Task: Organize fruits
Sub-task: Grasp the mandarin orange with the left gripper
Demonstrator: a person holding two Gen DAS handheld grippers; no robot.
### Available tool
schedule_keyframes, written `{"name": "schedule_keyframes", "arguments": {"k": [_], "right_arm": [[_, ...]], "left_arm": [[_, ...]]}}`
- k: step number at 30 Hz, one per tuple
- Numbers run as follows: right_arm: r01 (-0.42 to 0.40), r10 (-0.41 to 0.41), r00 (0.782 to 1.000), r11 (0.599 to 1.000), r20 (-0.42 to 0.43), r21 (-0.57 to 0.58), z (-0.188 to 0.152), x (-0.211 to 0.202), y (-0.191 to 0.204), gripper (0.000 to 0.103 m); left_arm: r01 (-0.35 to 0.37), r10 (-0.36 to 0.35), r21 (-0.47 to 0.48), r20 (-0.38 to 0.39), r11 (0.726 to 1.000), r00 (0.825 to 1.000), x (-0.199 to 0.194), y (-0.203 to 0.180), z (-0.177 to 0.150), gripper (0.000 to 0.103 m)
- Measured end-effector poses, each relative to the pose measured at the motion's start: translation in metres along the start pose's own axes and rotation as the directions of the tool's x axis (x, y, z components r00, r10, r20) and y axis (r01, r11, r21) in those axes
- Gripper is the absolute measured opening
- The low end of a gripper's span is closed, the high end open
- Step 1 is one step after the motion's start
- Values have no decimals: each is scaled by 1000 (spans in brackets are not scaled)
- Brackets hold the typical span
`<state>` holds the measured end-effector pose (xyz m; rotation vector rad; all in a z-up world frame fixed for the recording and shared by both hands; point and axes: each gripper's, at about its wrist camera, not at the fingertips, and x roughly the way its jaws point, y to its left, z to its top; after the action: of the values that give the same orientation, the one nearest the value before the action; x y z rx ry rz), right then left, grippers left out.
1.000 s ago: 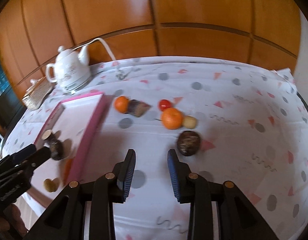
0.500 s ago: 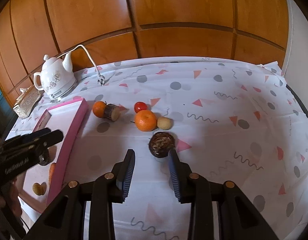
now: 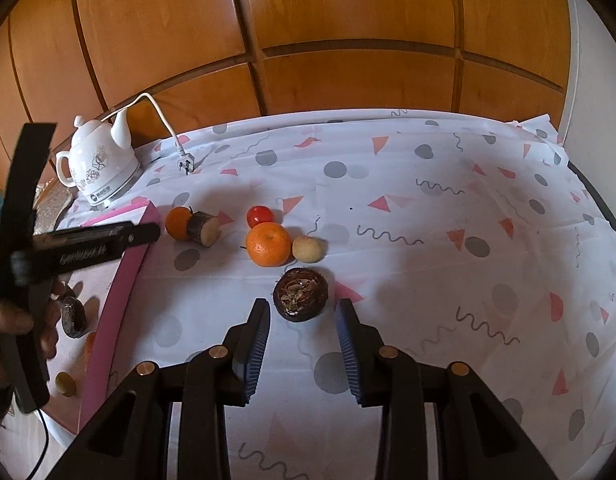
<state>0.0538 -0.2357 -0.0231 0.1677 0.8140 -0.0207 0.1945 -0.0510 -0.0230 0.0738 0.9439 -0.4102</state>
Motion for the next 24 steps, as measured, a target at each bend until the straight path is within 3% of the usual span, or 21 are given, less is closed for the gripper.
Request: {"name": "schedule_keyframes", "arguments": {"k": [19,24], "right_arm": [[3,-3,1000,1000,-8,4,14,18,-8,34],[4,-4,1000,1000,-9,-4,23,24,-10,34]], "left_arm": [[79,-81,-66,-26,995,996,42,3,25,45],[151,-152,-34,-36,988,988,35,2,12,44]]}}
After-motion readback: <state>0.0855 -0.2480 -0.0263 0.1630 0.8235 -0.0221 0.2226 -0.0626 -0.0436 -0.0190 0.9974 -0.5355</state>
